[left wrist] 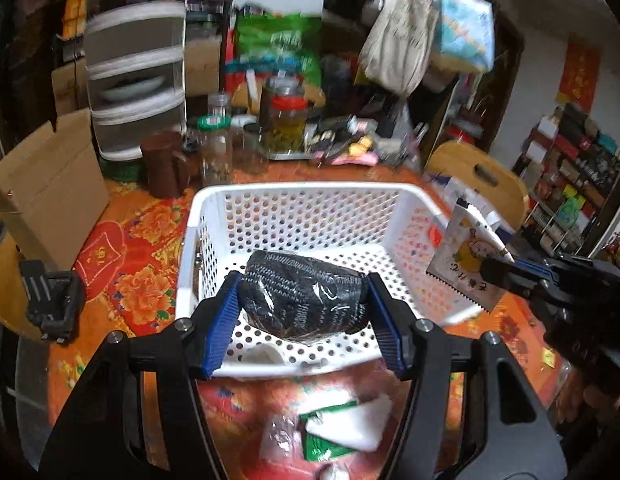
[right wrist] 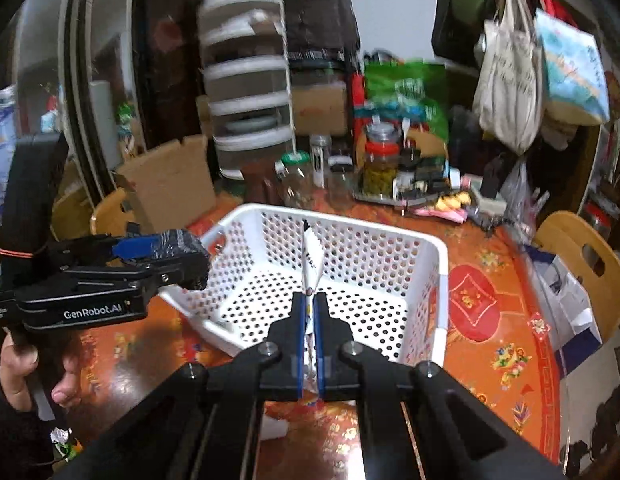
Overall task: Organize soft objects
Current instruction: 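Carry the black sock and snack packet into the basket and release both, then withdraw both open tools from the basket back toward the remaining items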
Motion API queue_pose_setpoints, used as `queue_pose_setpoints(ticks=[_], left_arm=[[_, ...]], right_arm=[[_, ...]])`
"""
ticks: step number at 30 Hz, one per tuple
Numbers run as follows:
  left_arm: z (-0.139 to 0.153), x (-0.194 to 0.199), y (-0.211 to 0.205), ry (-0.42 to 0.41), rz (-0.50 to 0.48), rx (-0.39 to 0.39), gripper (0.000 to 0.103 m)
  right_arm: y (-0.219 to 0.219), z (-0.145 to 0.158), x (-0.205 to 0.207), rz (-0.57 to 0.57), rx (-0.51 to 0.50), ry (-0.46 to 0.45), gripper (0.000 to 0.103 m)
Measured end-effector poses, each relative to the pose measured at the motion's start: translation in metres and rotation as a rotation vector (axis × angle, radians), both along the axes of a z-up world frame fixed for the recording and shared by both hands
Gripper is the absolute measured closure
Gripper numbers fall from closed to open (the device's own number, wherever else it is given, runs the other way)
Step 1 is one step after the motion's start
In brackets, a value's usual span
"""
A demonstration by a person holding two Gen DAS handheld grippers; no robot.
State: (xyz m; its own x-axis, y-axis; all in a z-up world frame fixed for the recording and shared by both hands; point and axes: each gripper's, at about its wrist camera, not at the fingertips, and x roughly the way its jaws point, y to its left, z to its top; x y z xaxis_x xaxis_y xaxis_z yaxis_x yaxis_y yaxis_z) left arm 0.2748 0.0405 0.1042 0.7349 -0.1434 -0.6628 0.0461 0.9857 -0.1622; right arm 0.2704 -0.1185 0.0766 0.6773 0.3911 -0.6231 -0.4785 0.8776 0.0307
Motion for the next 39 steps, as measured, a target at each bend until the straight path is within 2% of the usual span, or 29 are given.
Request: queue_pose_setpoints(ticks=[6, 10, 16, 19, 21, 23, 24, 26, 27, 28, 32, 34, 36, 39], left_arm=[[-0.034, 0.066, 0.008, 0.16, 0.046, -0.008, 0.044], [-0.056, 0.088, 0.002, 0.232, 0.051, 0.017, 0.044], [-0.073, 0.1, -0.001, 0.267, 0.06, 0.013, 0.044], [-0.076, 0.101, -0.004, 0.26, 0.06, 0.016, 0.043], [-0.074, 0.1, -0.001, 0.241, 0.07, 0.003, 0.039], [-0.07, 0.096, 0.005, 0.219, 0.078, -0.023, 0.034], [-0.065, 0.093, 0.007, 0.203, 0.084, -0.027, 0.03], [-0.052, 0.084, 0.01, 0.162, 0.088, -0.015, 0.022], [-0.044, 0.079, 0.01, 0.142, 0.086, -0.007, 0.018], [-0.035, 0.074, 0.011, 0.124, 0.082, -0.003, 0.016], [-0.01, 0.042, 0.01, 0.061, 0.05, 0.006, 0.015], [-0.005, 0.011, 0.014, 0.032, 0.042, 0.024, 0.011], [-0.009, -0.017, 0.018, 0.021, 0.026, 0.029, 0.004], [-0.036, -0.065, 0.026, 0.027, 0.023, 0.037, 0.002]], right_arm=[[0.007, -0.034, 0.059, -0.04, -0.032, 0.165, 0.1], [0.008, -0.057, 0.086, -0.063, -0.042, 0.244, 0.1], [0.014, -0.078, 0.109, -0.06, -0.055, 0.314, 0.1], [0.014, -0.081, 0.112, -0.072, -0.046, 0.326, 0.099], [0.011, -0.078, 0.112, -0.084, -0.026, 0.312, 0.098], [0.007, -0.069, 0.109, -0.111, -0.03, 0.271, 0.093], [0.005, -0.064, 0.108, -0.115, -0.026, 0.261, 0.087], [0.0, -0.057, 0.105, -0.112, -0.013, 0.263, 0.067], [-0.002, -0.053, 0.103, -0.108, -0.005, 0.267, 0.045], [-0.003, -0.05, 0.101, -0.09, 0.013, 0.274, 0.029], [-0.008, -0.035, 0.084, -0.081, 0.025, 0.238, 0.028], [-0.014, -0.026, 0.058, -0.076, 0.018, 0.172, 0.028], [-0.023, -0.023, 0.025, -0.071, 0.047, 0.112, 0.028], [-0.037, -0.033, -0.034, -0.016, 0.121, 0.03, 0.026]])
